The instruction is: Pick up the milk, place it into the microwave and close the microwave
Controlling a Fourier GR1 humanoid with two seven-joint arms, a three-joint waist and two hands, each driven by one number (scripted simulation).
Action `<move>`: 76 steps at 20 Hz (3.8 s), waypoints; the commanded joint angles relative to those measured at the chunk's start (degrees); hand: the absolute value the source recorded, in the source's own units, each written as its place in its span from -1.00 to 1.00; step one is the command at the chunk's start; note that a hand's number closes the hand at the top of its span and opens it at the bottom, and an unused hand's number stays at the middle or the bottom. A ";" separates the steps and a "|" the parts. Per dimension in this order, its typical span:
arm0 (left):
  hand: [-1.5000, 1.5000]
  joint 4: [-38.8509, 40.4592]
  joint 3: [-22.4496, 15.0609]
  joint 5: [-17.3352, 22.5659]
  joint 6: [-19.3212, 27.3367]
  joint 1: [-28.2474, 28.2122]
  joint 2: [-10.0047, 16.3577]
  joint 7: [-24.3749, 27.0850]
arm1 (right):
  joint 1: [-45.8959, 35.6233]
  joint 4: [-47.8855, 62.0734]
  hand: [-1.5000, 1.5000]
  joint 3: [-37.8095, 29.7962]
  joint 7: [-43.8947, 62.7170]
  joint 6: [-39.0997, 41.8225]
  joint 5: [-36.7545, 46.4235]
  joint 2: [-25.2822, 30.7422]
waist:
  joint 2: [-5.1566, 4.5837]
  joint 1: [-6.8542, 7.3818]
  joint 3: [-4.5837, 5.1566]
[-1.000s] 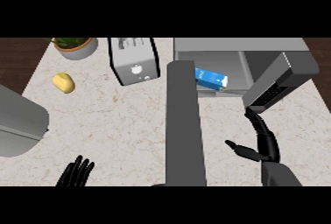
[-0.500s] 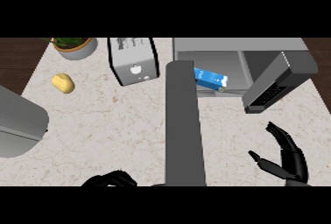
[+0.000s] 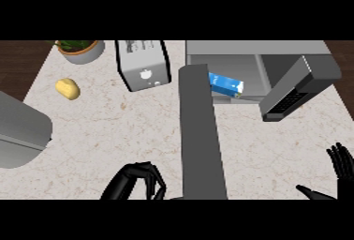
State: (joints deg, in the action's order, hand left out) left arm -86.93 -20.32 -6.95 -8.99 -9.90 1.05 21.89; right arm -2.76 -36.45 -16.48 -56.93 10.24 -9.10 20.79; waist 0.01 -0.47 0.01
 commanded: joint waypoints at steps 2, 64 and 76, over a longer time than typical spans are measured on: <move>1.00 6.34 0.51 -2.22 0.32 9.10 -0.65 -2.17 | 2.32 1.36 -1.00 -0.41 -6.19 6.11 -0.96 0.95 | -0.07 0.11 -0.04; 1.00 40.23 -30.66 39.15 37.77 68.31 -0.98 -6.92 | -8.43 -29.36 -1.00 12.68 15.01 17.96 -14.18 10.95 | -5.04 -21.16 -0.21; 1.00 44.70 -28.72 42.83 38.92 75.68 -1.00 -6.39 | -12.33 -33.72 -1.00 16.47 19.90 23.61 -17.81 12.21 | -6.10 -23.23 -0.51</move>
State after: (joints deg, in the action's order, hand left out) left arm -44.61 -49.61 34.73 29.75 63.16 1.13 15.78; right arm -14.34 -69.47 -1.42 -35.85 29.03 -26.10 32.90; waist -5.63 -23.07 -0.39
